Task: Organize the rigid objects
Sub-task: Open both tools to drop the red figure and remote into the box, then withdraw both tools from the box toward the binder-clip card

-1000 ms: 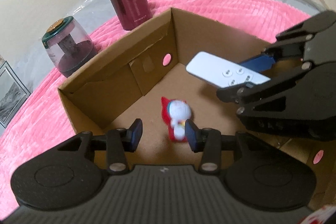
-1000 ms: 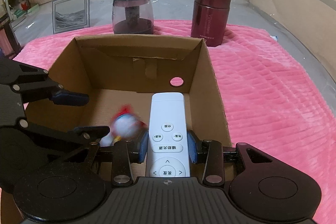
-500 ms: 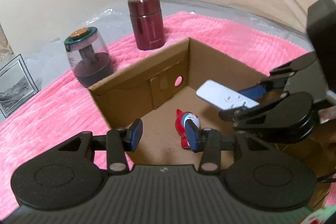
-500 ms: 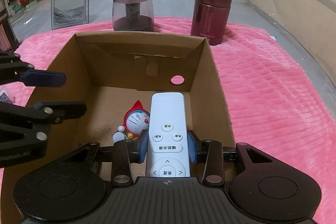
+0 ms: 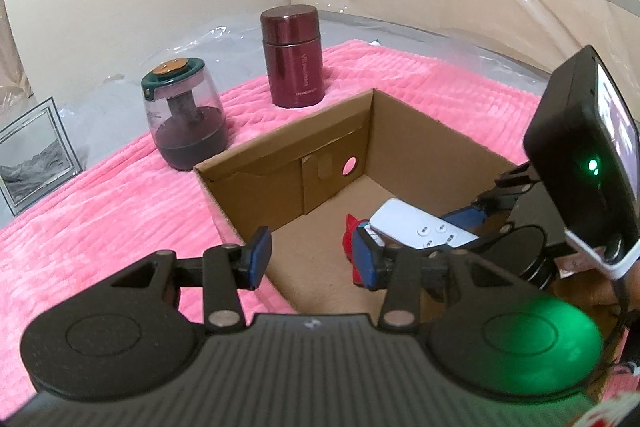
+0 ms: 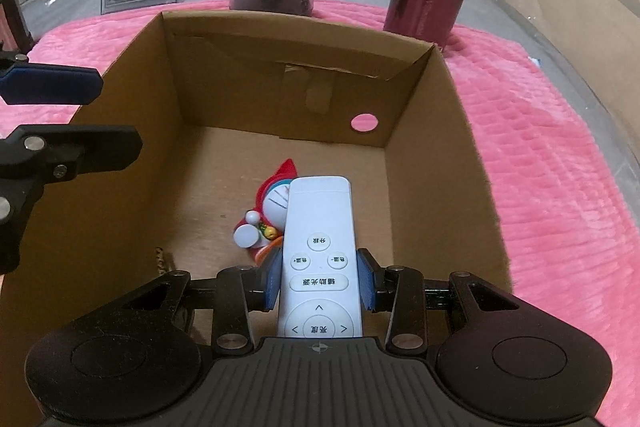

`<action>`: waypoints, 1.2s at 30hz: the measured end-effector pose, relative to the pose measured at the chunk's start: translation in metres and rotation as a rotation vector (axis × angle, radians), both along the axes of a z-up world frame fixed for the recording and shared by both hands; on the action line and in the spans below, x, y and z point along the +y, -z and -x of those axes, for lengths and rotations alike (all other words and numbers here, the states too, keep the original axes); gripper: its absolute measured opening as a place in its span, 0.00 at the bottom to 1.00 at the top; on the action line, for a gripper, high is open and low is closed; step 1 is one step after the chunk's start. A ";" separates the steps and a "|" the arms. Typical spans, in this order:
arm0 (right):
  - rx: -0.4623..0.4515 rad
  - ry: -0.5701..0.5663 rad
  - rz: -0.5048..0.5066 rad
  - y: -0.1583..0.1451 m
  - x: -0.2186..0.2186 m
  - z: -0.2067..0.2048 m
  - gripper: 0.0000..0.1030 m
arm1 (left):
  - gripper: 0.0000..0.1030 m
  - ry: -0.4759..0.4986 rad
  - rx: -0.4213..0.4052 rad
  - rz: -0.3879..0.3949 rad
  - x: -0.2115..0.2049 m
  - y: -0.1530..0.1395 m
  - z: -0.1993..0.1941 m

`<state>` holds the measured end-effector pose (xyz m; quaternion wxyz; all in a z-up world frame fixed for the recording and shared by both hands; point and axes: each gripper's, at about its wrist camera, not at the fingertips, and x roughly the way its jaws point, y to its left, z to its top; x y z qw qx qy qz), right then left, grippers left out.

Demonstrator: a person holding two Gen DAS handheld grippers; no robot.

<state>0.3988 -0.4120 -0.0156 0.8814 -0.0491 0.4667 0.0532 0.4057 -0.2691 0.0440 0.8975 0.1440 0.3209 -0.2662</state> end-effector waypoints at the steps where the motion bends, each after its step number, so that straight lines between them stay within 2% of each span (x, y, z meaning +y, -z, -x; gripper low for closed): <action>1: -0.007 0.003 -0.010 0.000 -0.001 0.000 0.35 | 0.39 -0.004 0.001 0.004 0.001 0.000 0.000; 9: -0.031 0.012 -0.050 -0.010 -0.002 0.012 0.35 | 0.39 -0.031 -0.007 0.047 0.013 -0.006 0.006; 15: -0.101 0.016 -0.104 -0.040 0.000 0.040 0.35 | 0.39 -0.072 -0.021 0.119 0.037 -0.021 0.025; 24: -0.255 0.017 -0.257 -0.104 0.010 0.116 0.38 | 0.39 -0.152 -0.070 0.232 0.095 -0.055 0.088; 27: -0.297 0.020 -0.317 -0.118 0.018 0.146 0.46 | 0.39 -0.189 -0.080 0.262 0.119 -0.062 0.115; 29: -0.320 0.017 -0.358 -0.125 0.024 0.166 0.52 | 0.43 -0.217 -0.088 0.284 0.137 -0.065 0.134; 31: -0.338 0.016 -0.379 -0.129 0.032 0.184 0.57 | 0.54 -0.241 -0.095 0.294 0.154 -0.067 0.152; 36: -0.390 0.001 -0.409 -0.132 0.061 0.229 0.63 | 0.69 -0.311 -0.123 0.300 0.199 -0.070 0.200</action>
